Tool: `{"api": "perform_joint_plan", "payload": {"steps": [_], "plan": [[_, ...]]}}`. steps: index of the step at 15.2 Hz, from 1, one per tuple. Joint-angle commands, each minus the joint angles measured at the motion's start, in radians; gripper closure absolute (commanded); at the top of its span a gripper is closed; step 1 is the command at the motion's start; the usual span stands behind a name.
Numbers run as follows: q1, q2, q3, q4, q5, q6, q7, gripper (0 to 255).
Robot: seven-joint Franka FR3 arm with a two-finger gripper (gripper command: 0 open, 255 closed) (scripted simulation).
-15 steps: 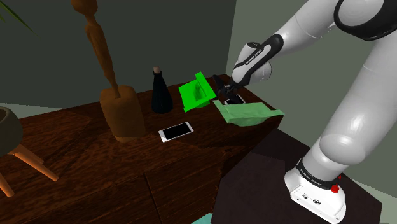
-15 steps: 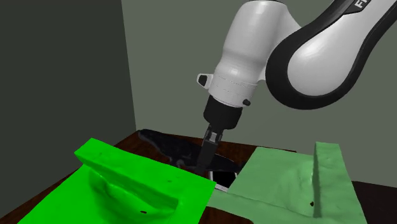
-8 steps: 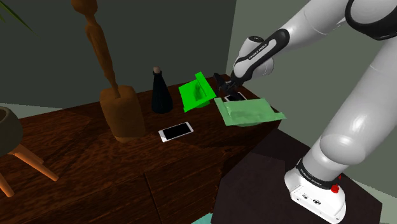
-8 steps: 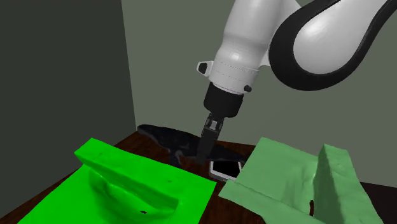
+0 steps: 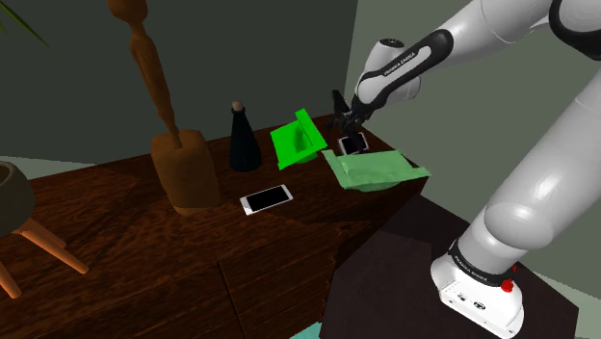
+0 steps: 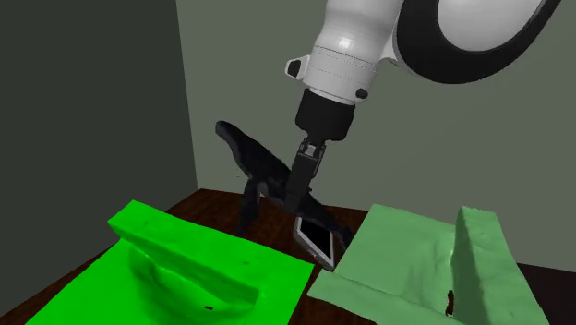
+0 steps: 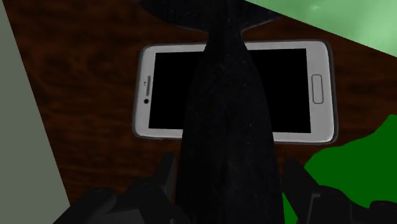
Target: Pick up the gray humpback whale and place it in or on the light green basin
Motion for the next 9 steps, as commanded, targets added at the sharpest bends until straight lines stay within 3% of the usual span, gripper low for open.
{"api": "perform_joint_plan", "payload": {"steps": [1,9], "plan": [[0.000,-0.022,0.001,0.007,-0.008,-0.028,0.007,255],[-0.002,-0.091,0.005,0.053,-0.026,-0.142,0.019,255]]}}
